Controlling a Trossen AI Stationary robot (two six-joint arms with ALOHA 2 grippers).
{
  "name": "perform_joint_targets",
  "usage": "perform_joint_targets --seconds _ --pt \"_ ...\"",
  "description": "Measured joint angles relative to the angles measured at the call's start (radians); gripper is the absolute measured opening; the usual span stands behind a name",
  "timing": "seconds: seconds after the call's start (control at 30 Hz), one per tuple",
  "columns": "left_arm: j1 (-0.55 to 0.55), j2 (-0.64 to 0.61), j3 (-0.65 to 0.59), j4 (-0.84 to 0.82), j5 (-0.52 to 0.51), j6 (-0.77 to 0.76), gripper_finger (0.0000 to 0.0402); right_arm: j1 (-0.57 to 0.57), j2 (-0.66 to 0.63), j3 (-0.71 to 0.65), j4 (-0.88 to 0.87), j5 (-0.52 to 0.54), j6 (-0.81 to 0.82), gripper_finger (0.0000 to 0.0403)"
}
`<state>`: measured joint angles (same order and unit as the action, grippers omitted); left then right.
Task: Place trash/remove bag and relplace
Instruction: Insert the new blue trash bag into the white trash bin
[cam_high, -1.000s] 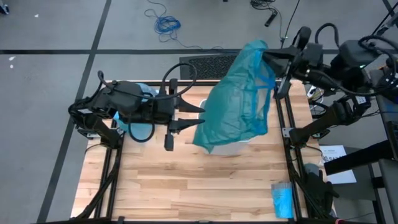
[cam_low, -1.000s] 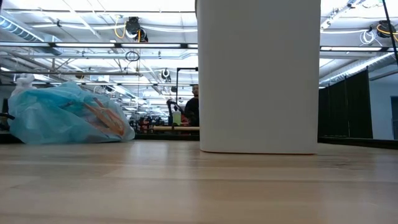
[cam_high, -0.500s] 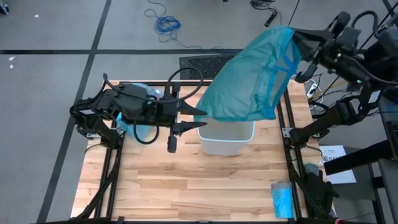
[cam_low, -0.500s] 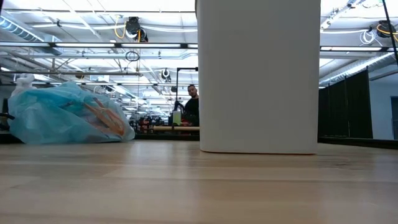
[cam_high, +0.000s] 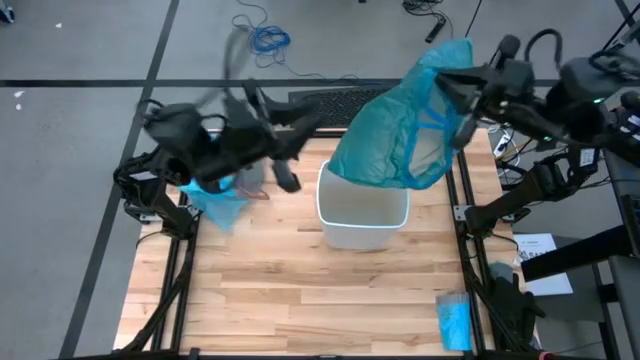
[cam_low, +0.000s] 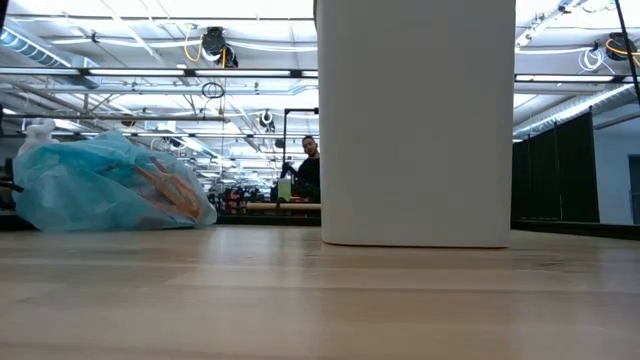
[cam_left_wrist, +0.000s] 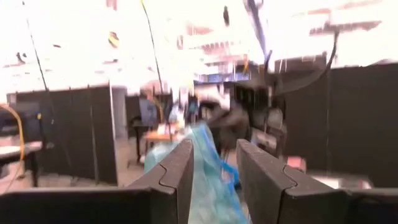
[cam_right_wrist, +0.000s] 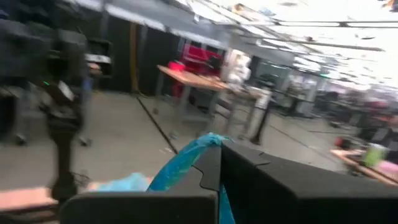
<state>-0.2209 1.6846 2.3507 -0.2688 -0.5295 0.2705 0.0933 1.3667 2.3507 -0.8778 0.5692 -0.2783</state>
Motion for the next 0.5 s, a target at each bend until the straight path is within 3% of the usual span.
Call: perform_joint_targets --seconds 0.07,0.27,0.5 --pt "-0.002 -0.002 0.002 0.009 0.020 0.001 0.0118 0.000 -0.004 0.006 -0.001 -0.042 0.028 0.0000" --pt "-0.005 0.034 -0.002 -0.203 0.104 -0.003 0.0118 0.000 -0.004 0.005 -0.099 -0.088 0.112 0.0000" --pt "-0.041 0.096 -0.002 -0.153 0.100 -0.004 0.0118 0.000 -0.005 0.005 -0.238 -0.141 0.124 0.0000"
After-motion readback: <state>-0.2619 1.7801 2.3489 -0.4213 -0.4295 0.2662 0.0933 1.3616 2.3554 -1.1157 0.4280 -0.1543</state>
